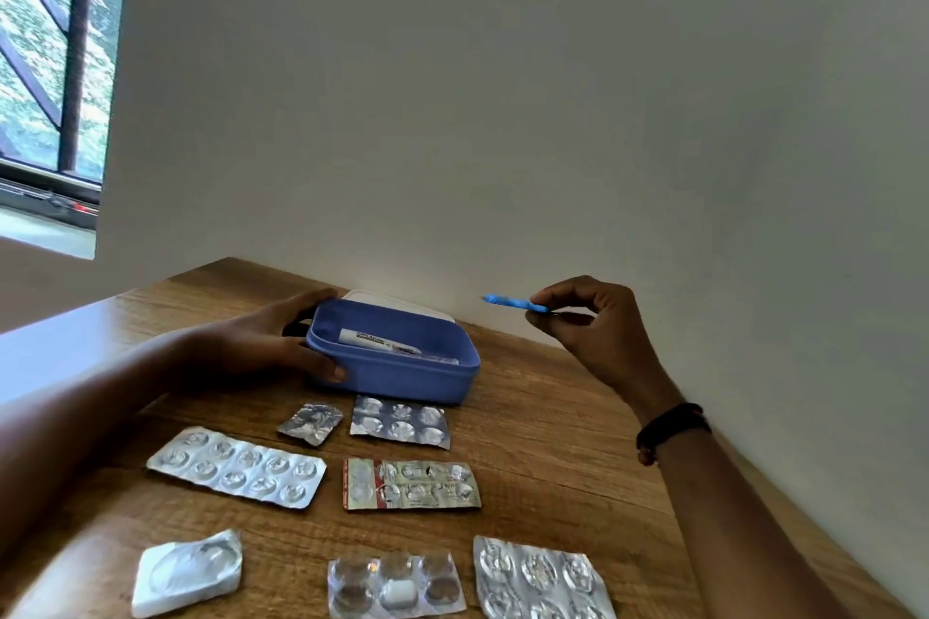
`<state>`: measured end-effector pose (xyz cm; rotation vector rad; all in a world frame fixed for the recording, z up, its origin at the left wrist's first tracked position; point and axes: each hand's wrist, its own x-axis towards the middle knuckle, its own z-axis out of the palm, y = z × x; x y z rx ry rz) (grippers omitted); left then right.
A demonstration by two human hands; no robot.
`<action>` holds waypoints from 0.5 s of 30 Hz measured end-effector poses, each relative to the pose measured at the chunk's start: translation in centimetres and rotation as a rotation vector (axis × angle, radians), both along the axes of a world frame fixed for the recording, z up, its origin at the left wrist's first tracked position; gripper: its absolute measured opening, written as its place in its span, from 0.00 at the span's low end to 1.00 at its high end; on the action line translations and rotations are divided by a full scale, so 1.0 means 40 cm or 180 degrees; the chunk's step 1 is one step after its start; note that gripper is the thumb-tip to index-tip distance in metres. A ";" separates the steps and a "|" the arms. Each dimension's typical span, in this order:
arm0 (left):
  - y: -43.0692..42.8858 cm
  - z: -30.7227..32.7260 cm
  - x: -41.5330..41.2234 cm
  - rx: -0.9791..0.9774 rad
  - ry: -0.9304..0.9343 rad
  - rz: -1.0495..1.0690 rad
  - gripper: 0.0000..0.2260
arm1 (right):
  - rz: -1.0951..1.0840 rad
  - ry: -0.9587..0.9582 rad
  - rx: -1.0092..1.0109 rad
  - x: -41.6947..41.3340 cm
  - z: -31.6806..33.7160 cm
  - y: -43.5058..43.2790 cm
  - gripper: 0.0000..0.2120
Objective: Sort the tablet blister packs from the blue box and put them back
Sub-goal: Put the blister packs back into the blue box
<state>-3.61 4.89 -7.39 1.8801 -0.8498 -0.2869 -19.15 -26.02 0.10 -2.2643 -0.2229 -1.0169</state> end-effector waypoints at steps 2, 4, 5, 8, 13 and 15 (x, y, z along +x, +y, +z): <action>0.000 0.001 -0.001 0.0003 0.0016 -0.0013 0.45 | -0.0066 -0.0498 -0.0468 0.010 -0.005 0.018 0.07; -0.002 0.002 0.000 0.0027 0.0001 -0.0026 0.45 | -0.0119 -0.0857 -0.0889 0.016 -0.008 0.034 0.08; -0.003 0.001 0.001 0.0033 -0.0008 -0.0023 0.45 | -0.0152 -0.0977 -0.1001 0.018 -0.009 0.042 0.08; -0.004 0.001 0.002 0.0044 -0.0005 -0.0021 0.43 | -0.0186 -0.1180 -0.1162 0.021 -0.013 0.060 0.08; -0.001 0.002 0.002 0.0048 0.0005 -0.0017 0.44 | -0.0074 -0.1249 -0.1248 0.024 -0.022 0.068 0.09; -0.002 0.002 0.003 0.0049 0.0007 0.0002 0.45 | -0.0014 -0.1218 -0.1205 0.026 -0.025 0.068 0.09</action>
